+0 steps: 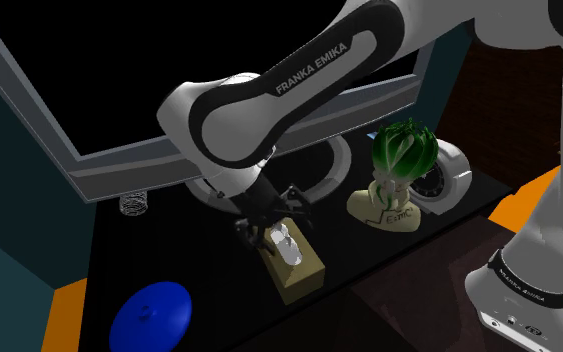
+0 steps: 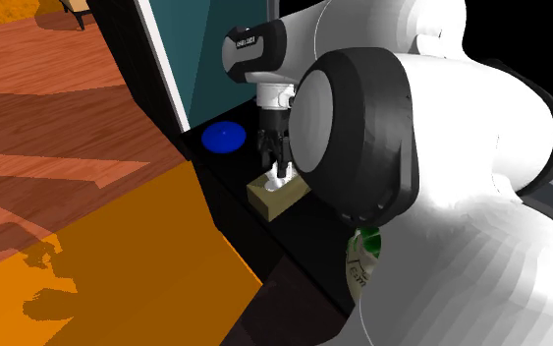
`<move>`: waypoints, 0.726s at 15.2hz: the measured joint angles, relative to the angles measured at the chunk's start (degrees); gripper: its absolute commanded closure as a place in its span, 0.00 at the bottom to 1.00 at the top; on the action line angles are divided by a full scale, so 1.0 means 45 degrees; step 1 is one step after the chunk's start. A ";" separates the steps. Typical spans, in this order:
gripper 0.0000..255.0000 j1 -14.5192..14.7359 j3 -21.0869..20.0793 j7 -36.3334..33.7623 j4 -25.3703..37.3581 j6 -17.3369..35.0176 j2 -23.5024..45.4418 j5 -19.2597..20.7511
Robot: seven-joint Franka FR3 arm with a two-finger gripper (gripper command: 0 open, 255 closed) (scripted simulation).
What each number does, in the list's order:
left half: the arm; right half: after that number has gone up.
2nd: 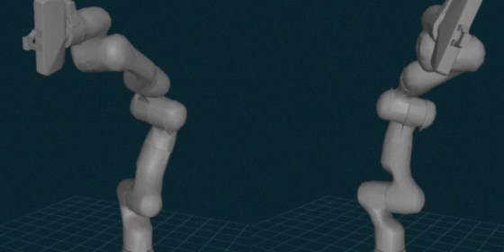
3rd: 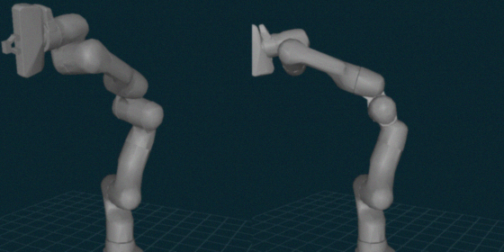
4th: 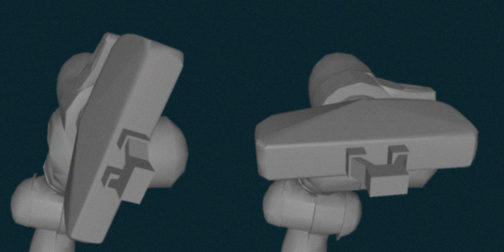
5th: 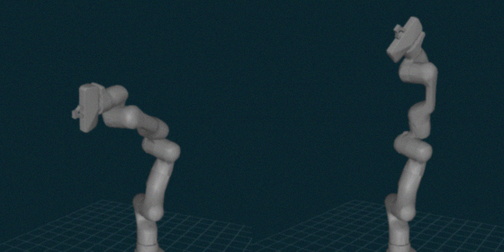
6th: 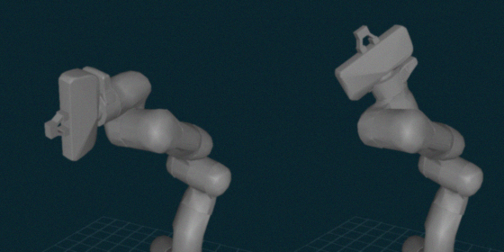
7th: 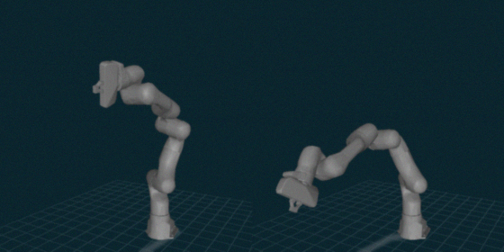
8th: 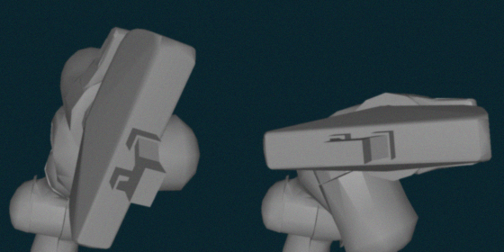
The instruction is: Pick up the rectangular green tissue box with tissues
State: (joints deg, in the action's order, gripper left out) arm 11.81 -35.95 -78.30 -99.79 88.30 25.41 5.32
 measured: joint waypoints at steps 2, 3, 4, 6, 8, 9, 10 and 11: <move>0.00 0.0040 0.0049 -0.0026 -0.0047 0.0200 0.0180 0.0091; 0.00 0.0038 0.0063 -0.0021 -0.0086 0.0265 0.0212 0.0112; 1.00 0.0029 0.0070 -0.0011 -0.0122 0.0303 0.0216 0.0120; 1.00 0.0021 0.0075 -0.0002 -0.0147 0.0331 0.0217 0.0126; 1.00 0.0031 0.0048 0.0005 -0.0146 0.0298 0.0184 0.0106; 1.00 0.0033 0.0042 0.0007 -0.0146 0.0291 0.0178 0.0102; 1.00 0.0039 0.0040 0.0005 -0.0128 0.0279 0.0187 0.0103; 1.00 0.0043 0.0040 0.0002 -0.0124 0.0279 0.0191 0.0104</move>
State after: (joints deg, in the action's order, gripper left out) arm 12.01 -35.77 -78.29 -100.34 89.56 26.27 5.79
